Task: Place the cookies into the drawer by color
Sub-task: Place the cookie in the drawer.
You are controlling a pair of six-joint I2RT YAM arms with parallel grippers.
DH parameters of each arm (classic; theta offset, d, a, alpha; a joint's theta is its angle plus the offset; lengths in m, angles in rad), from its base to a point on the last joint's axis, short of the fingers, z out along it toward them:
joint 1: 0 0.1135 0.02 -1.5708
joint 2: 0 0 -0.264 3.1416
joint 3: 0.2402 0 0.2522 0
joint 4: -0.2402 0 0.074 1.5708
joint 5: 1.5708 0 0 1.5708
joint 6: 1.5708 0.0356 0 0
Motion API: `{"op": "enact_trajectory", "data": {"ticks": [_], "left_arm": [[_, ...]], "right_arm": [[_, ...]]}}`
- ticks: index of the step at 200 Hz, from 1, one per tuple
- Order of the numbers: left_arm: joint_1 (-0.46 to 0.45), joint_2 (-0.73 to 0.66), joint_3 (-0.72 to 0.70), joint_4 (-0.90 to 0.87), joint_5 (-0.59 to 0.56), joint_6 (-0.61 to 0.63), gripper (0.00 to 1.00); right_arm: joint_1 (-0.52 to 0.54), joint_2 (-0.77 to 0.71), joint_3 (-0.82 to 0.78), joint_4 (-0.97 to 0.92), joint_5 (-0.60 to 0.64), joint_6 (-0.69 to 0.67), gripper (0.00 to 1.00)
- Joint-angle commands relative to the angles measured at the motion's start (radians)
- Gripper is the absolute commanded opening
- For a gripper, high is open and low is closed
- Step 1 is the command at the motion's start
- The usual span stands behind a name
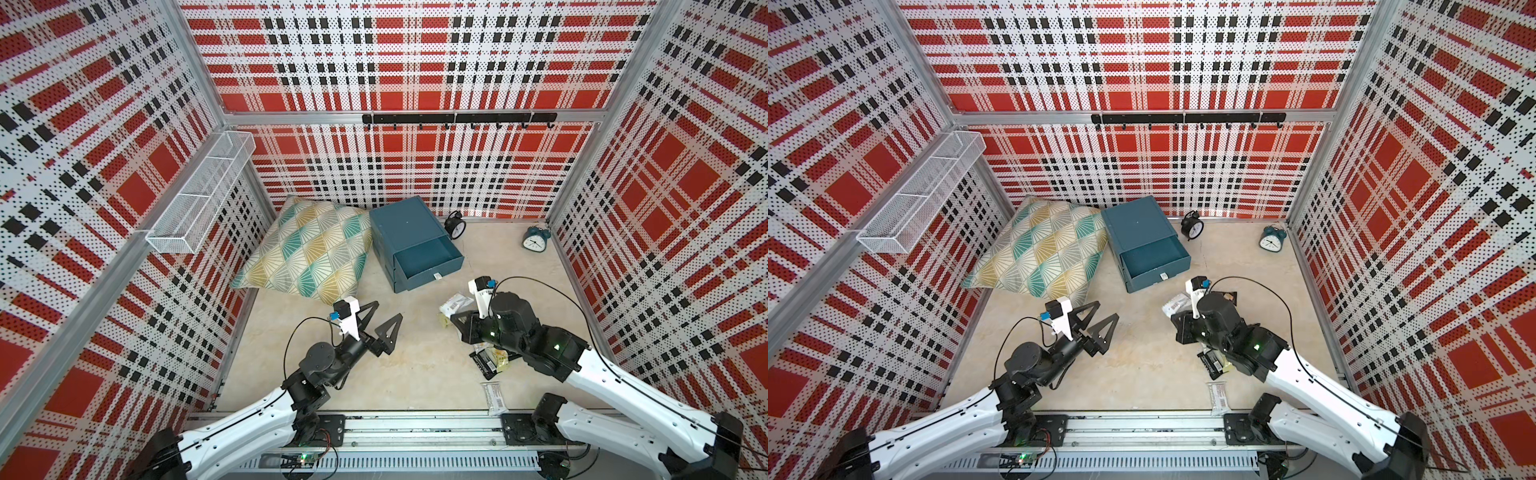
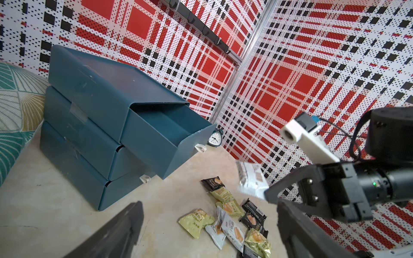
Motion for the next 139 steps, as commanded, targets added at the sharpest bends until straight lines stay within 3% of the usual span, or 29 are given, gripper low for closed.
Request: {"op": "enact_trajectory", "data": {"ticks": [1,73,139], "left_arm": [[-0.004,-0.011,-0.012,0.019,-0.011,-0.002,0.99],[-0.005,0.028,0.002,0.017,0.045,0.0,0.99],[-0.006,0.069,0.02,0.015,0.069,0.005,0.99]], "right_arm": [[0.007,0.06,0.097,-0.014,0.044,-0.069,0.0],[0.005,0.343,0.397,-0.022,0.071,-0.156,0.0],[-0.044,0.522,0.525,-0.011,0.001,-0.157,0.0]]}}
